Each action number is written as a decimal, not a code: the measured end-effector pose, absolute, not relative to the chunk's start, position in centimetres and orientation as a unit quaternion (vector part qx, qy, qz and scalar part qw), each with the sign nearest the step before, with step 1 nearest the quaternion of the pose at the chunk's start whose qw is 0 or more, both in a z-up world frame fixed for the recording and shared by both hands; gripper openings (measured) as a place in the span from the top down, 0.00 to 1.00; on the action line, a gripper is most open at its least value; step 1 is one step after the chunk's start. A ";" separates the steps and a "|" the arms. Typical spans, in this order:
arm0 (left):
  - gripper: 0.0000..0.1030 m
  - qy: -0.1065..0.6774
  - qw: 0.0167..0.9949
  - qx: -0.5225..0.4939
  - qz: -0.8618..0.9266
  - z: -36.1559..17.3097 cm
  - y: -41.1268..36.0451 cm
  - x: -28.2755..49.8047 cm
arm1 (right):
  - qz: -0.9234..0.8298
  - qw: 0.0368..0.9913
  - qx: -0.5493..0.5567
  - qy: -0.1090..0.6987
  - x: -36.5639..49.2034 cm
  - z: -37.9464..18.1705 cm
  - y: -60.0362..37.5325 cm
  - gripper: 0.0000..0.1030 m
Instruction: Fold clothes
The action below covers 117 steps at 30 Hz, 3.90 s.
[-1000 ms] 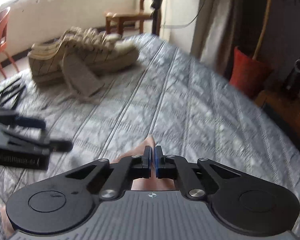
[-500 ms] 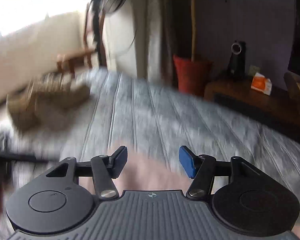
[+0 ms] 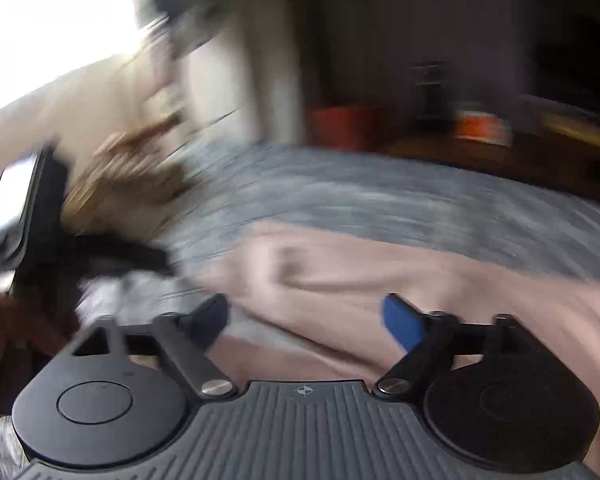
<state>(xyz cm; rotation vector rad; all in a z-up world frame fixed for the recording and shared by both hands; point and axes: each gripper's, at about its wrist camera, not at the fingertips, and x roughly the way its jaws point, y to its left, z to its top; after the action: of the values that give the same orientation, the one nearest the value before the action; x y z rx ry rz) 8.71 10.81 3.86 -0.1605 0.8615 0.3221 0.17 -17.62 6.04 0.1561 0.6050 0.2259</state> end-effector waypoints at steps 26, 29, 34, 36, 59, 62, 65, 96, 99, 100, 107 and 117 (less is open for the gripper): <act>0.15 0.402 0.909 0.112 0.006 3.3 3.5 -1.9 | -0.073 0.922 0.208 0.317 -9.3 1.6 -36.2 0.23; 0.14 0.393 0.911 0.127 0.002 3.1 3.3 -2.2 | -0.069 0.926 0.186 0.322 -9.3 1.5 -36.0 0.36; 0.14 0.389 0.912 0.130 -0.004 3.4 4.2 -2.7 | -0.066 0.928 0.183 0.319 -9.5 1.6 -36.2 0.45; 0.14 0.392 0.912 0.119 -0.022 3.5 4.8 -3.1 | -0.051 0.925 0.181 0.329 -9.3 1.3 -35.8 0.45; 0.22 0.254 0.855 0.419 -0.168 1.0 1.0 -9.5 | -0.051 0.926 0.158 0.339 -8.7 1.4 -35.4 0.32; 0.34 0.252 0.847 0.432 -0.183 1.0 1.0 -9.3 | -0.050 0.927 0.160 0.336 -8.7 1.6 -35.5 0.31; 0.38 0.228 0.823 0.485 -0.188 0.2 0.3 -9.8 | -0.047 0.928 0.156 0.336 -8.6 1.7 -35.3 0.30; 0.98 0.222 0.765 0.573 -0.190 -2.5 -0.8 -10.9 | -0.012 0.913 0.216 0.346 -9.5 1.3 -35.6 0.30; 0.99 0.223 0.769 0.569 -0.189 -2.5 -0.8 -10.9 | -0.009 0.915 0.198 0.351 -9.4 1.3 -35.1 0.46; 0.99 0.224 0.769 0.568 -0.188 -2.5 -0.8 -11.0 | -0.004 0.915 0.198 0.352 -9.4 1.3 -35.0 0.69; 1.00 0.230 0.779 0.551 -0.191 -2.2 -0.6 -10.8 | 0.005 0.916 0.198 0.350 -9.4 1.3 -34.6 0.77; 1.00 0.254 0.788 0.527 -0.194 -1.0 -0.2 -10.9 | -0.005 0.915 0.166 0.367 -10.1 1.8 -33.0 0.79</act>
<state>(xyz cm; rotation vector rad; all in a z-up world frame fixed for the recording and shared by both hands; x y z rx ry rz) -10.86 -0.18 -1.03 1.1348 0.5477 -0.4185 -10.10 -32.98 1.78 0.3424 0.7558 -0.0111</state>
